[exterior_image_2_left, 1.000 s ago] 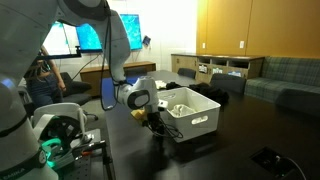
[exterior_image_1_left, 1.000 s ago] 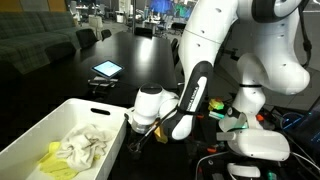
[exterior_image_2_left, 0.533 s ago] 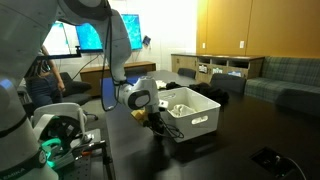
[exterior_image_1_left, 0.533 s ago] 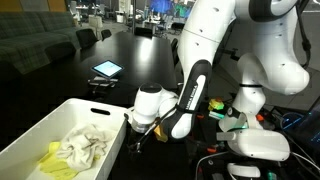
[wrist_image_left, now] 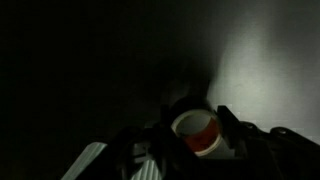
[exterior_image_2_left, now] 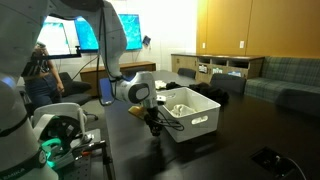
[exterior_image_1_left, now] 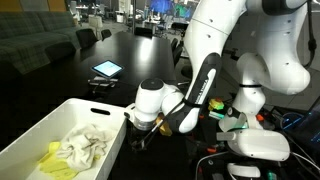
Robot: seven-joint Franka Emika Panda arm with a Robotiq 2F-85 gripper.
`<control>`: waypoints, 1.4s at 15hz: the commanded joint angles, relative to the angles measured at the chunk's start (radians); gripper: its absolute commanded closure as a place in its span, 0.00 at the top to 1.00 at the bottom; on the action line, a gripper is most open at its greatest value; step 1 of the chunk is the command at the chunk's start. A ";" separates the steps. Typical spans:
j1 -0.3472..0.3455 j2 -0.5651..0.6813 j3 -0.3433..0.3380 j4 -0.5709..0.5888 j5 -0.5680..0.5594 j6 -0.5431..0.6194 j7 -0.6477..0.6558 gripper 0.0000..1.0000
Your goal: Put the yellow and white cloths in the storage box and put the marker in the mug cup
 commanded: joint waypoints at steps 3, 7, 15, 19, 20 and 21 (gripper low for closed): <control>0.042 -0.191 0.007 -0.048 -0.190 -0.208 0.016 0.25; 0.013 -0.240 0.091 0.021 -0.308 -0.341 0.029 0.25; 0.021 -0.159 0.227 0.223 -0.434 -0.465 0.067 0.25; 0.038 -0.106 0.268 0.288 -0.453 -0.493 0.056 0.25; 0.043 -0.095 0.275 0.300 -0.455 -0.494 0.055 0.25; 0.049 -0.085 0.283 0.315 -0.452 -0.496 0.055 0.25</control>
